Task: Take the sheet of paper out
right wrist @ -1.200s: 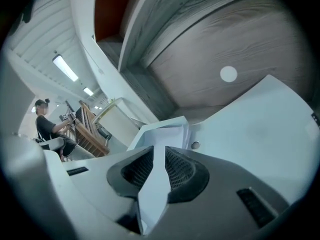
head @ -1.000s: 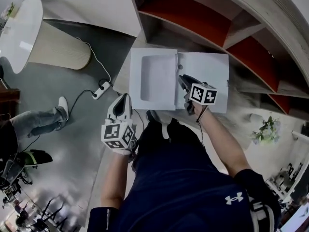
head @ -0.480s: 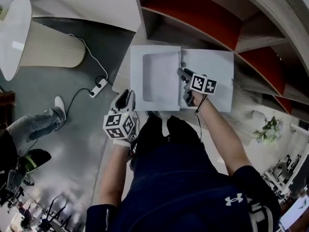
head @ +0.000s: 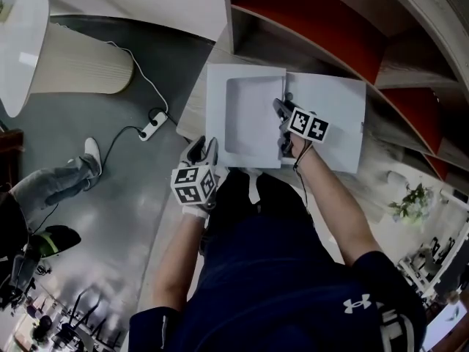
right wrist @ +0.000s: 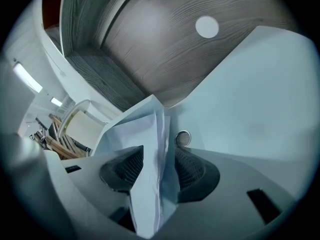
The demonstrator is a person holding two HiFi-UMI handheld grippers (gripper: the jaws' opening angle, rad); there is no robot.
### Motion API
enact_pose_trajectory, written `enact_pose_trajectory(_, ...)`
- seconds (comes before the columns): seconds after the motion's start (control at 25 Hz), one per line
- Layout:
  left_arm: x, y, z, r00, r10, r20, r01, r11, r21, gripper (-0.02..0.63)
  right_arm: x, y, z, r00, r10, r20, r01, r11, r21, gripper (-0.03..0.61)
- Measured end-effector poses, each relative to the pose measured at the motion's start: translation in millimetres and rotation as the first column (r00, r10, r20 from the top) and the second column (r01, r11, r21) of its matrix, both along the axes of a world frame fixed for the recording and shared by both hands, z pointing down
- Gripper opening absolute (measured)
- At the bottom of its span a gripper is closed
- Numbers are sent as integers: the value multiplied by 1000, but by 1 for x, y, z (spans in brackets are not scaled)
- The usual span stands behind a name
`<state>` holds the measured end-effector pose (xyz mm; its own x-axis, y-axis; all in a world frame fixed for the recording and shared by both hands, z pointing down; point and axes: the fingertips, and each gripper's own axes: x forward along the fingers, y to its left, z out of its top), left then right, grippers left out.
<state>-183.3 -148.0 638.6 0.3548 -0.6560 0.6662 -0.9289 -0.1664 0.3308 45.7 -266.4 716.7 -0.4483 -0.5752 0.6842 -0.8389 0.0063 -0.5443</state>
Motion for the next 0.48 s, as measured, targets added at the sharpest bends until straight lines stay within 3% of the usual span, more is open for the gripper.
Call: enact_pose_trajectory(0.48,-3,-2,7,1000,-8,-16,8,1000,-21,135,-26,15,1,975,-178,136,187,981,-56,186)
